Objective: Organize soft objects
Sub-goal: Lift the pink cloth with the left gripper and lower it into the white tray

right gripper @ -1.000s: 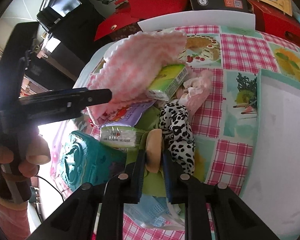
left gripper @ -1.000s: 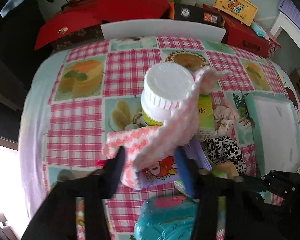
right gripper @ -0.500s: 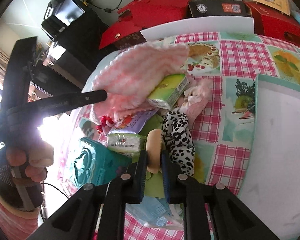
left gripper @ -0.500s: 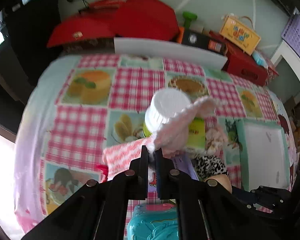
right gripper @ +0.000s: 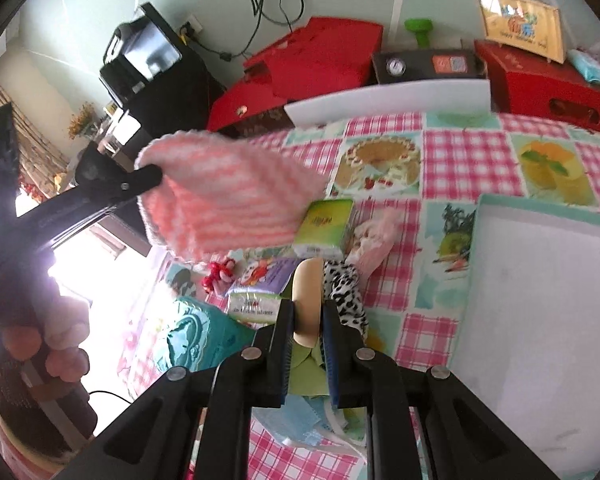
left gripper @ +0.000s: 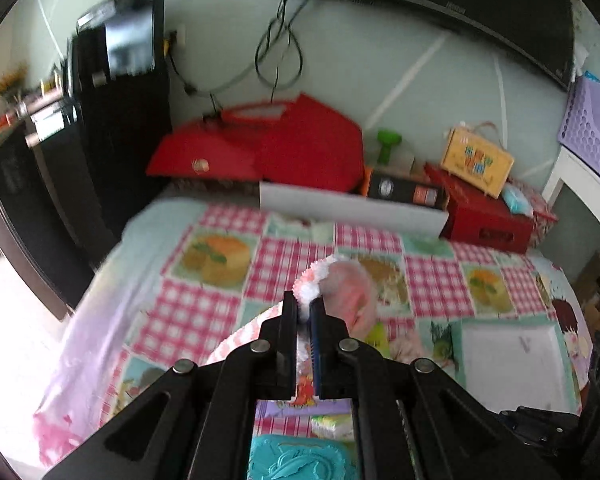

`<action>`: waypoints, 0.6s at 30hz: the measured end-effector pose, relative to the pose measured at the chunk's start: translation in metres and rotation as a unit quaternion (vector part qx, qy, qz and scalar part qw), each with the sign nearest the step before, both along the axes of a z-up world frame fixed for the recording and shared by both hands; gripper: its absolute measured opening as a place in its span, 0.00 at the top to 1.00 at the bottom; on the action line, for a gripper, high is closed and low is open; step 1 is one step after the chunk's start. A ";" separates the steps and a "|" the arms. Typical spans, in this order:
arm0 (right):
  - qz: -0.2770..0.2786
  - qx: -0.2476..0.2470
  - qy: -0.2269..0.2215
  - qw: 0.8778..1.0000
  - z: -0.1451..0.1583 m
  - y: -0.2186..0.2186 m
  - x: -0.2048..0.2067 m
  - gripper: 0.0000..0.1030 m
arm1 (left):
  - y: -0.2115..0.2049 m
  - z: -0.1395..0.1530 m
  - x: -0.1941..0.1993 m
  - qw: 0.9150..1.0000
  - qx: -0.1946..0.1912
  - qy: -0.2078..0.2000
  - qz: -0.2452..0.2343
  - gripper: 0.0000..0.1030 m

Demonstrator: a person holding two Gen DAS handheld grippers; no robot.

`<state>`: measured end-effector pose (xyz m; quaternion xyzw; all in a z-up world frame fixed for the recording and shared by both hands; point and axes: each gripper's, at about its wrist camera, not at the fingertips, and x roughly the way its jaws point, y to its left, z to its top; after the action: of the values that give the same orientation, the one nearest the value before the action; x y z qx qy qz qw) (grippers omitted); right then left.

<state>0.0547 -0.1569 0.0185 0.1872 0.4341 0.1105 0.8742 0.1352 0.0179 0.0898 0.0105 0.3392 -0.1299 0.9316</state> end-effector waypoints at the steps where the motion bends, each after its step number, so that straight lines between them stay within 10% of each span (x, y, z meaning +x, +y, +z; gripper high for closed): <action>1: -0.003 0.001 -0.005 1.000 0.002 -0.001 -0.001 0.85 | -0.003 0.006 -0.005 1.000 0.000 -0.013 -0.002 0.95; 18: -0.106 -0.015 -0.091 0.990 0.061 -0.066 -0.042 0.85 | -0.049 0.093 -0.078 0.988 -0.051 -0.128 -0.077 0.95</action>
<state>0.0132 -0.2227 0.0799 0.2088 0.3324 0.0271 0.9194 0.0572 -0.0306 0.1826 0.0058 0.2086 -0.2160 0.9538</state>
